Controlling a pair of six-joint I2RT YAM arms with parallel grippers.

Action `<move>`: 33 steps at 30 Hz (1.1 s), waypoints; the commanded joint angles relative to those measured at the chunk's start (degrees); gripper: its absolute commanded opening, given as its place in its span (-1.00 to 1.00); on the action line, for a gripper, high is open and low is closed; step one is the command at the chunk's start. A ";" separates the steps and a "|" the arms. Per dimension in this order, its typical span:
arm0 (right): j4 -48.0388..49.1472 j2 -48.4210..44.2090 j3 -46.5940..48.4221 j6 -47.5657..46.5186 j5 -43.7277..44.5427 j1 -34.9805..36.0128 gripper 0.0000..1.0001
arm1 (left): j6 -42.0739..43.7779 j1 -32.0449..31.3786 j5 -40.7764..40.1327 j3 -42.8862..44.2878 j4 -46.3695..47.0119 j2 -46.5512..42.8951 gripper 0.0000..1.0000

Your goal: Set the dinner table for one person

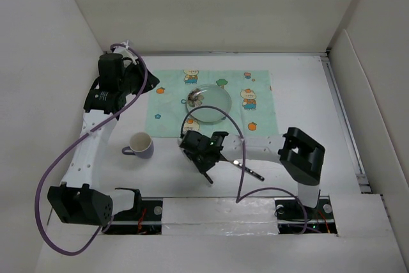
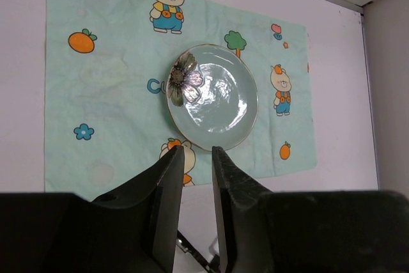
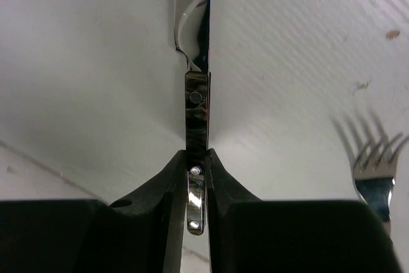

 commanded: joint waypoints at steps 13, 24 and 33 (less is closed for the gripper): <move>0.69 -16.58 6.27 -4.92 -3.77 -28.95 -1.00 | 0.22 -0.19 0.81 0.80 2.89 -1.62 -0.57; 0.34 -0.14 13.04 -10.01 -5.89 -44.61 -1.00 | 1.01 -0.19 -1.48 -0.95 2.63 -3.29 -0.56; 0.52 4.26 13.04 -10.28 -7.65 -44.61 -1.00 | 0.48 -0.19 -0.60 -2.71 4.21 -2.41 -0.56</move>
